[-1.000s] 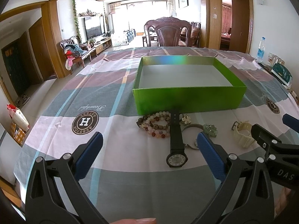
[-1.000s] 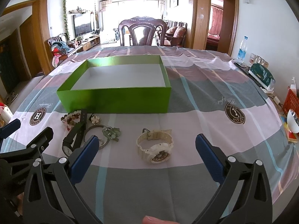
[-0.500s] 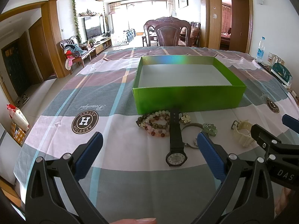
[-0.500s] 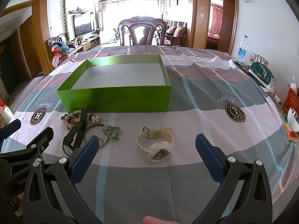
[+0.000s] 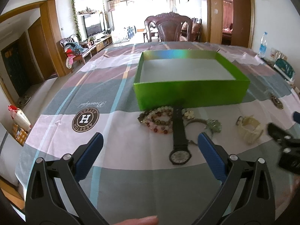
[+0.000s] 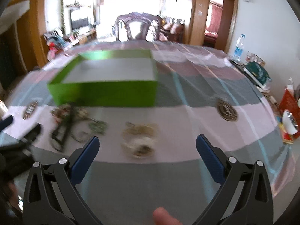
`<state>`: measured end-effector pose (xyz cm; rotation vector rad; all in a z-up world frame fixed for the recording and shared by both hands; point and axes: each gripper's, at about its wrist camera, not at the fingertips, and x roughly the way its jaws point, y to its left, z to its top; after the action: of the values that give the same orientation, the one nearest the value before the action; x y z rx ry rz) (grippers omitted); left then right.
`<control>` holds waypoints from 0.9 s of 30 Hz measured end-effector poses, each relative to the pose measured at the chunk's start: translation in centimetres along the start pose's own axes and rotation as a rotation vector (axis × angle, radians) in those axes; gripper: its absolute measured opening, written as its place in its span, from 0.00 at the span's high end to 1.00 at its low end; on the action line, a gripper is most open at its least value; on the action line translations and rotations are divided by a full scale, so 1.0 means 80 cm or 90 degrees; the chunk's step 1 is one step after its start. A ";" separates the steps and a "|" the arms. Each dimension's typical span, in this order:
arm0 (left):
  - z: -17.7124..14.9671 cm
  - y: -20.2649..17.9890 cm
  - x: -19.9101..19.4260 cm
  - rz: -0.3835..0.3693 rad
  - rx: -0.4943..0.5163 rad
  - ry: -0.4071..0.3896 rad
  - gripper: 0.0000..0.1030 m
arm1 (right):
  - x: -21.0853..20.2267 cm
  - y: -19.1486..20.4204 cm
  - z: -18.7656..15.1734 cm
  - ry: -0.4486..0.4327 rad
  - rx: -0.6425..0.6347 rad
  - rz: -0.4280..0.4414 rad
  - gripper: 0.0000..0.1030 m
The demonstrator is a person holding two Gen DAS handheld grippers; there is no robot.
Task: Organize jewelry
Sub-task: 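Close the left tool on the black watch while the right tool grasps the white watch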
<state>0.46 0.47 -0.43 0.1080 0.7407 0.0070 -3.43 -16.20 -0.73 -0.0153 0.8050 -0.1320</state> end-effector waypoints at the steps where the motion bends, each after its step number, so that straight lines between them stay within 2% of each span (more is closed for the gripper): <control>1: 0.000 0.000 0.006 0.001 0.005 0.012 0.03 | 0.003 -0.011 -0.003 0.009 -0.001 -0.007 0.02; 5: -0.001 -0.003 0.030 -0.021 0.011 0.067 0.05 | 0.005 -0.056 -0.026 0.048 0.002 -0.029 0.02; 8: -0.003 -0.010 0.041 -0.041 0.010 0.090 0.14 | 0.004 -0.076 -0.044 0.084 0.023 0.012 0.03; 10: -0.004 -0.019 0.046 -0.056 0.014 0.099 0.20 | 0.006 -0.079 -0.049 0.102 0.034 0.047 0.13; 12: -0.005 -0.029 0.050 -0.067 0.025 0.109 0.22 | 0.013 -0.074 -0.046 0.109 0.037 0.069 0.17; 18: -0.009 -0.040 0.043 -0.083 0.041 0.111 0.19 | 0.054 -0.020 -0.018 0.125 0.020 0.147 0.17; 23: -0.007 -0.020 0.051 -0.081 0.018 0.126 0.19 | 0.084 0.005 -0.004 0.134 0.000 0.126 0.17; 25: -0.005 -0.016 0.058 -0.100 0.004 0.133 0.21 | 0.086 0.005 -0.003 0.128 0.004 0.129 0.40; 27: -0.003 -0.014 0.065 -0.106 -0.003 0.139 0.38 | 0.086 0.002 -0.004 0.124 0.006 0.132 0.40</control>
<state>4.15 -0.37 -4.21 0.0411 0.9653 -0.1399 1.09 -16.91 -5.88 0.0911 0.9956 0.0604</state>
